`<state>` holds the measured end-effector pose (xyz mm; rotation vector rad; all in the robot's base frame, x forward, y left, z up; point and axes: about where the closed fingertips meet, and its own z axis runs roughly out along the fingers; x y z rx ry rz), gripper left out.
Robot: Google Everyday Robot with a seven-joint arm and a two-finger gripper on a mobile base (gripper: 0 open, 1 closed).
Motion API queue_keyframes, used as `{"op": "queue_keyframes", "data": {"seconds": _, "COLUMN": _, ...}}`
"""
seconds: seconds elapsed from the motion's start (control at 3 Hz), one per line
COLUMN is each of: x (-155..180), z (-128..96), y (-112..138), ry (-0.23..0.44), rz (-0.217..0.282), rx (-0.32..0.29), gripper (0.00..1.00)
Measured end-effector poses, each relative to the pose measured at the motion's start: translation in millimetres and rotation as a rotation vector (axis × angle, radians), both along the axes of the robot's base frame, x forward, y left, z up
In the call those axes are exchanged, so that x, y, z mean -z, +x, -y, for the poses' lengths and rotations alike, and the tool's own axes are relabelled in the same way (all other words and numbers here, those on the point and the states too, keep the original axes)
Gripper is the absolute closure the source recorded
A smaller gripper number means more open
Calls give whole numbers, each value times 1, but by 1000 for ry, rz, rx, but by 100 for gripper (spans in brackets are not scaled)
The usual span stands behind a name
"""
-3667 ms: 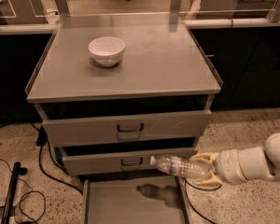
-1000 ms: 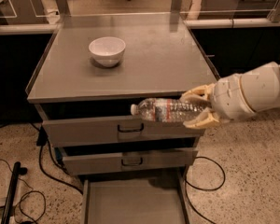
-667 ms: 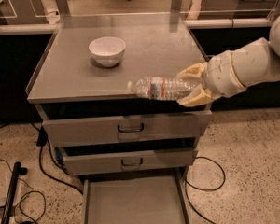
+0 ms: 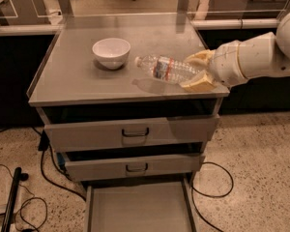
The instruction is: Pick water bottle from bottom drawer and place on counter
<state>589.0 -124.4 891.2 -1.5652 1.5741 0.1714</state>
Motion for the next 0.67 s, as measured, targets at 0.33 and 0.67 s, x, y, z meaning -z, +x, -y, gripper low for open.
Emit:
{"op": "queue_keyframes", "data": {"seconds": 0.33, "x": -2, "z": -6, "y": 18, "ry": 22, "rz": 0, "rx": 26, "gripper": 100}}
{"op": "queue_keyframes", "data": {"seconds": 0.67, "x": -3, "z": -12, "y": 38, "ry": 7, "rz": -6, "rx": 43, "gripper": 100}}
